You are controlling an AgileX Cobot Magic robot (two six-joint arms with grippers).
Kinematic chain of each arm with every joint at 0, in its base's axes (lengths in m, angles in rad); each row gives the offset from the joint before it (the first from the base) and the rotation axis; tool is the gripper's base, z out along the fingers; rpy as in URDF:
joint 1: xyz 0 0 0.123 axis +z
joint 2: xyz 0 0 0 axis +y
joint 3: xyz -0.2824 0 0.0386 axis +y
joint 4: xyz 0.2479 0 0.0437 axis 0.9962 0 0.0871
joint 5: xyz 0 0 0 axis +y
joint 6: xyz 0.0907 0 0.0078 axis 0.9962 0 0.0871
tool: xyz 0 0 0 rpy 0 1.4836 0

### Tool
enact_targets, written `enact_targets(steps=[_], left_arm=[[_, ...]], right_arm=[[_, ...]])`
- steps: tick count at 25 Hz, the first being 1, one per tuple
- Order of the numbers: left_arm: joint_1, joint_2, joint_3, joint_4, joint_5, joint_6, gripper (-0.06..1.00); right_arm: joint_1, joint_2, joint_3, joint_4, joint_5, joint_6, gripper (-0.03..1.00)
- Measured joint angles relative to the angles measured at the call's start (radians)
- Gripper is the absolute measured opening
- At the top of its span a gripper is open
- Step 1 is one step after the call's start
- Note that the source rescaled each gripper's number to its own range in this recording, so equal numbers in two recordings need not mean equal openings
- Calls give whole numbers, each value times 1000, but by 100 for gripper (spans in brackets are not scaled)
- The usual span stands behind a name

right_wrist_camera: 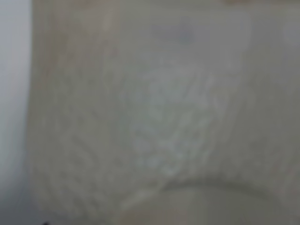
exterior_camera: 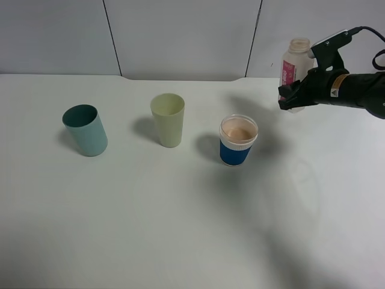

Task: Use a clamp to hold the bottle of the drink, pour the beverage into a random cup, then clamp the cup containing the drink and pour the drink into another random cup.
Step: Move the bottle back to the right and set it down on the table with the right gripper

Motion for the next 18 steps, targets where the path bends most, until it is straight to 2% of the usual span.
enact_targets(steps=[5,10,12,18], left_arm=[[0,0,0,0,0,0,100],[0,0,0,0,0,0,100],[0,0,0,0,0,0,100],[0,0,0,0,0,0,100]], right_arm=[[0,69,0,65,-127,-52,0],[0,87,0,103,-166,-84,0],[0,114,-1,178,-215,-151,0],[0,189,-2,277,-251,-255,0]])
